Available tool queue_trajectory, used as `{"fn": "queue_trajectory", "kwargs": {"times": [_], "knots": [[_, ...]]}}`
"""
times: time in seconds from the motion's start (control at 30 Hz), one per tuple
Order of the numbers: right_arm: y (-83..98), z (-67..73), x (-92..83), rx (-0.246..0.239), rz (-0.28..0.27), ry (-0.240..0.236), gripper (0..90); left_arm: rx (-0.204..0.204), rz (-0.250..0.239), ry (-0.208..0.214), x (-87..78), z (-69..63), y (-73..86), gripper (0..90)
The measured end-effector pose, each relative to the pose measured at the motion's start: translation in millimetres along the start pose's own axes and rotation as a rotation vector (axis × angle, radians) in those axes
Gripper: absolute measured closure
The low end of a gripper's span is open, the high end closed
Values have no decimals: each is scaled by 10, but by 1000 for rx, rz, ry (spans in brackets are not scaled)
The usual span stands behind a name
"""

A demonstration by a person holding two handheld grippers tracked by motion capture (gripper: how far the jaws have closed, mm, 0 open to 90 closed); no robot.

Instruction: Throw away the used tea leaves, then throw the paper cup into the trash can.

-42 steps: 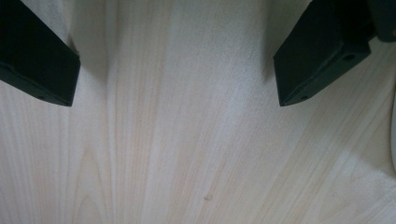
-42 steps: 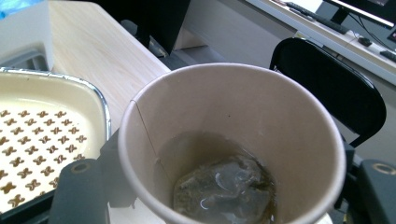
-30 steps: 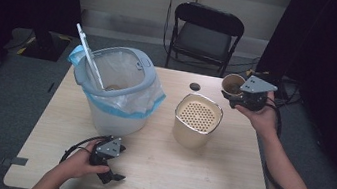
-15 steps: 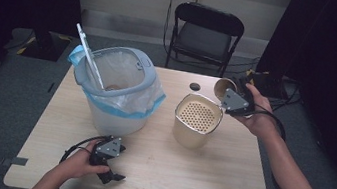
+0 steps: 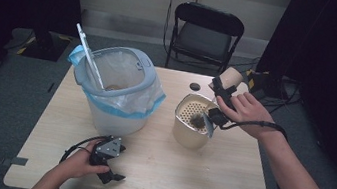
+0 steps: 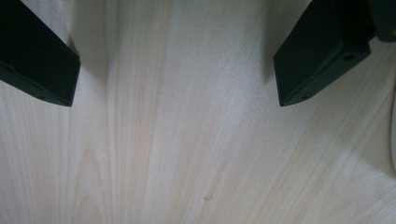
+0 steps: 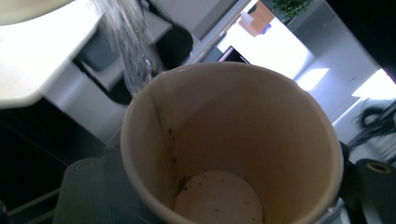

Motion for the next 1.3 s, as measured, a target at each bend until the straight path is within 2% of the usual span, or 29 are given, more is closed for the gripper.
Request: {"fn": "queue_trajectory", "kwargs": {"times": [0.03, 0.07, 0.1, 0.13, 0.17, 0.2, 0.27, 0.3, 0.33, 0.37, 0.4, 0.47, 0.5, 0.53, 0.57, 0.63, 0.67, 0.7, 0.77, 0.8, 0.83, 0.9, 1.03, 1.13, 1.3], "knots": [[0, 0, 0, 0, 0, 0, 295, 0, 0, 0, 0, 0, 0, 0], [-6, -27, 8, -34, 1, 0, 293, -4, 0, 4, 2, -3, 1, 0], [-9, -25, 24, -23, -4, -25, 293, -8, -4, 1, 3, -6, 0, 0], [-6, -20, 26, 6, -9, -34, 293, 0, 0, 1, 0, 0, 0, 0], [-1, -18, 31, 70, -12, -33, 291, -1, 2, -1, -1, -1, 0, 0], [20, -37, 43, 103, -31, -42, 290, 0, 1, 1, -1, 0, 0, 0], [72, -60, 56, 299, -93, -69, 288, 0, 0, 0, 0, -1, 0, 0], [110, -60, 64, 414, -126, -82, 288, 1, -1, 0, 1, 1, 0, 0], [162, -52, 72, 595, -184, -141, 287, 0, -4, -2, 4, 0, 1, 0], [162, -52, 72, 595, -184, -141, 287, 0, -7, -1, 7, -1, 1, 0], [196, -49, 87, 673, -213, -155, 287, 3, -5, -2, 5, 2, 1, 0], [251, -31, 110, 845, -269, -187, 287, -2, -6, 2, 8, -2, 2, 0], [275, -17, 125, 916, -294, -196, 287, 2, -6, -3, 6, 1, 1, 0], [316, 20, 155, 1074, -345, -228, 287, 0, -7, -1, 6, 1, 1, 0], [316, 20, 155, 1074, -345, -228, 287, -4, -7, 2, 8, -2, 2, 0], [351, 69, 192, 1197, -379, -270, 287, -1, -7, -2, 6, -1, 1, 0], [382, 122, 230, 1307, -414, -304, 286, 0, -6, -2, 5, 0, 1, 0], [382, 122, 230, 1307, -414, -304, 286, -1, -8, -1, 6, -1, 1, 0], [401, 176, 265, 1408, -440, -350, 286, -1, -8, -1, 6, -1, 1, 0], [423, 219, 288, 1505, -466, -376, 286, -1, -8, 0, 6, 0, 1, 0], [423, 219, 288, 1505, -466, -376, 286, 0, -7, -2, 5, 0, 1, 0], [444, 245, 303, 1574, -479, -388, 286, -4, -7, 3, 8, -3, 2, 0], [470, 256, 330, 1643, -502, -417, 286, -3, -7, 3, 8, -2, 2, 0], [496, 237, 360, 1722, -529, -439, 285, 0, -8, 0, 6, 0, 1, 0], [509, 227, 402, 1766, -543, -453, 283, 1, -4, 2, 2, 1, 1, 0]]}}
Point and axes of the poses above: each handheld gripper's, and its own axes: x roughly forward along the jaws, y roughly out of its underside, z roughly to its left, the point moved 3 cm from there along x, roughly forward along the jaws, and after that the axes turned 13 degrees about -x, right-handed, at the moved point
